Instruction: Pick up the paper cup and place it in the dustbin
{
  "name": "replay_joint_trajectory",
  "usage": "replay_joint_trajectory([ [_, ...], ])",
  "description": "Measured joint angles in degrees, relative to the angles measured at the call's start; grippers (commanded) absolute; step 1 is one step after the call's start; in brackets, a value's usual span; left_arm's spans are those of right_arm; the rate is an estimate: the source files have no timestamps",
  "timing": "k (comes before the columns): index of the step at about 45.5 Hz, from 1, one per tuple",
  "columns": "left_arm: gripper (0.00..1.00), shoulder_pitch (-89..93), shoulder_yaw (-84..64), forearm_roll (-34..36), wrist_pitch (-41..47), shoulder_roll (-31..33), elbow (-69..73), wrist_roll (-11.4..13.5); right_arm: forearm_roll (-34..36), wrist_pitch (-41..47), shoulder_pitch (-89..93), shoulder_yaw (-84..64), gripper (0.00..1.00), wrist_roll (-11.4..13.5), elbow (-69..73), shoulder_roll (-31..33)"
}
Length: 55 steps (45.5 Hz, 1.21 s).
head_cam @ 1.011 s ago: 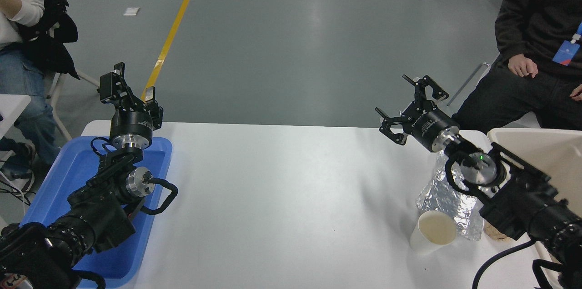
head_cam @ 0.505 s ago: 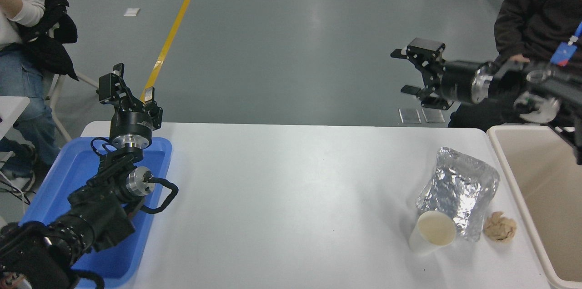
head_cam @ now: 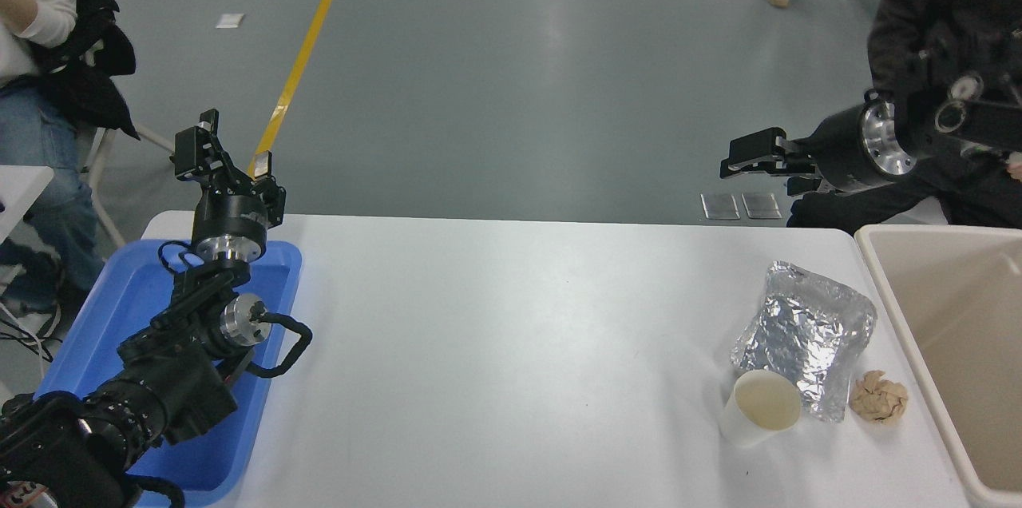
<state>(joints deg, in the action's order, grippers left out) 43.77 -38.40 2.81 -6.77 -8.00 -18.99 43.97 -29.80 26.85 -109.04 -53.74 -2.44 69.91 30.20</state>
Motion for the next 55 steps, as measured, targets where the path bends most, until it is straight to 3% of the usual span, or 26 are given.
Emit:
replay_joint_trajectory([
  [12,1.00,0.00,0.01,0.00,0.00,0.00,0.00,0.00,2.36,4.01,-10.82,-10.68,1.00,-0.09,10.62,-4.83],
  [21,1.00,0.00,0.00,0.03,-0.01,0.02,0.00,0.00,8.73,6.74,-18.51,-17.23,1.00,-0.09,17.04,-6.99],
  [39,1.00,0.00,0.02,0.00,0.00,0.08,0.01,-0.03,16.05,15.30,-29.25,-23.39,1.00,-0.99,21.27,-8.81],
  [55,1.00,0.00,0.08,0.00,0.00,0.09,0.00,0.02,16.68,10.46,-26.41,-23.70,1.00,-1.35,21.90,-9.59],
])
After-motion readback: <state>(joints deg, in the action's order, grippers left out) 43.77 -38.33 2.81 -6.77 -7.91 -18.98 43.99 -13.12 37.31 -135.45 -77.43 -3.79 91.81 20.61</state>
